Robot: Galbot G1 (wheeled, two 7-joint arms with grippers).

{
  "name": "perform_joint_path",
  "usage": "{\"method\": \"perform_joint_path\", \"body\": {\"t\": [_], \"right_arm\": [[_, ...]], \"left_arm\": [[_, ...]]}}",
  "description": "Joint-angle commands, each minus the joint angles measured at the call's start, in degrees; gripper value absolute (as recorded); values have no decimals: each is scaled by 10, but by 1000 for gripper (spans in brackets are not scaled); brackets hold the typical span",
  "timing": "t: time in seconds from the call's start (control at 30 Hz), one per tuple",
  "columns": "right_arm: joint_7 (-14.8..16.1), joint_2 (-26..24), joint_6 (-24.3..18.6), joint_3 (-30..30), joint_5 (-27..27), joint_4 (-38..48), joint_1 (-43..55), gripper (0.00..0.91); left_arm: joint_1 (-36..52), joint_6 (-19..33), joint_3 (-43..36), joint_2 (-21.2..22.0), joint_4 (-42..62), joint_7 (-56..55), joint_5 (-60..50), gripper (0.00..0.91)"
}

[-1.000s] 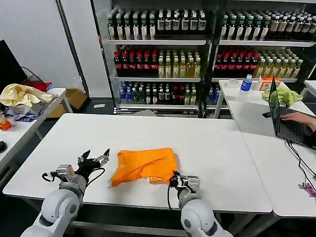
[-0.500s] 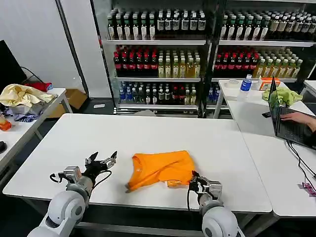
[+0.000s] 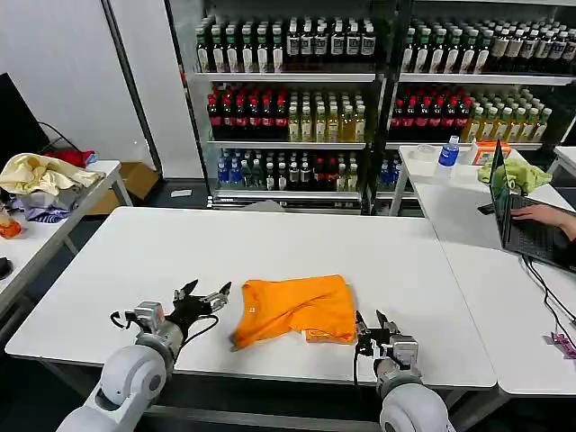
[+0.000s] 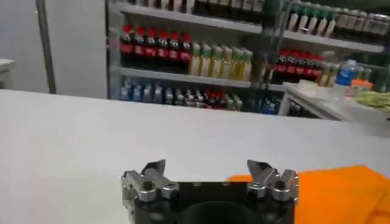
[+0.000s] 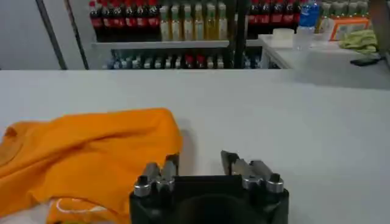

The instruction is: Fold and organize the clothes.

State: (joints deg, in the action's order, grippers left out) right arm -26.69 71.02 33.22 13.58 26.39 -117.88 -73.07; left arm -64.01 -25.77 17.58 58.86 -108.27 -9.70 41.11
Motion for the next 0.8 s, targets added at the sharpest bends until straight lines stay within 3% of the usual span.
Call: {"method": "perform_joint_path", "body": {"t": [0.03,0.2,0.33,0.43,0.57,0.8], "right_arm": [[11,8,-2,14,-46,-9,-15,907],[43,10,-83,36,-178,-5,-22,907],[104,6,-181,60,-247,-5,-25,907],[116,11,-249,70,-264,-5,-34,907],[91,26,-257,74,-262,-15,-51,907],[88,31,-264,87,-245,-22,-63,907]], "left_arm": [[37,37,-66,24,36,-9,-22,907],[8,139,-34,46,13,-33,-53,907],[-15,209,-9,43,-2,-34,-115,907],[-30,229,2,39,-9,-34,-139,907],[-44,229,11,37,-19,-32,-140,907],[-56,226,18,42,-28,-33,-144,907]]}}
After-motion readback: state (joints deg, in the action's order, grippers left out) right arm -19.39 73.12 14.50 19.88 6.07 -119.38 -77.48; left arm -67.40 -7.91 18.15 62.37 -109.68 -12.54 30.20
